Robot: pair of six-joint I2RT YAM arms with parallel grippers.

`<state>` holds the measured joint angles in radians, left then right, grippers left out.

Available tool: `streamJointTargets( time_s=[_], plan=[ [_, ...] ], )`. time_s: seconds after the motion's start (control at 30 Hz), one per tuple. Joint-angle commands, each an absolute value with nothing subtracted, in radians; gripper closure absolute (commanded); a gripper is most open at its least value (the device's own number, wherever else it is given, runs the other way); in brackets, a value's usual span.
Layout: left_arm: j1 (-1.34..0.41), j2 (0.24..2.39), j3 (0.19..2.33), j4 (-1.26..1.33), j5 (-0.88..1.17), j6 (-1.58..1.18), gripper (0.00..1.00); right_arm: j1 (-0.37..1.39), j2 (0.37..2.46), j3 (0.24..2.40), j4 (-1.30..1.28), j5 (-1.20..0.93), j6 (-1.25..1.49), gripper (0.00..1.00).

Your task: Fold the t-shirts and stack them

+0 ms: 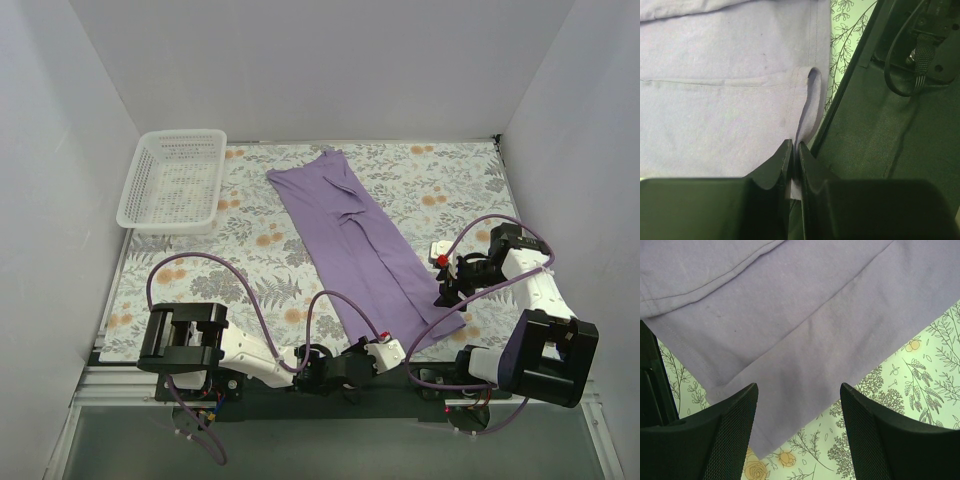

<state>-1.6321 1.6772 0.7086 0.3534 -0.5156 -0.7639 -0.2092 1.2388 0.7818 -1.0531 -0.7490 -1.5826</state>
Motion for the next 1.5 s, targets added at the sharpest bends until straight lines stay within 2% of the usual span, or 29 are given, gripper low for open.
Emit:
streamJointTargets(
  time_s=[0.0,1.13,1.47],
  plan=[
    [-1.629,1.629,0.698,0.383,-0.520,-0.769,1.00,-0.215,1.241,0.782,-1.085,-0.756,-1.600,0.27],
    [-1.628,1.621,0.675,0.411,-0.508,-0.769,1.00,-0.213,1.253,0.781,-1.085,-0.746,-1.609,0.28],
    [-1.620,1.614,0.647,0.428,-0.494,-0.790,1.00,-0.215,1.241,0.764,-1.109,-0.660,-1.738,0.27]
  ],
)
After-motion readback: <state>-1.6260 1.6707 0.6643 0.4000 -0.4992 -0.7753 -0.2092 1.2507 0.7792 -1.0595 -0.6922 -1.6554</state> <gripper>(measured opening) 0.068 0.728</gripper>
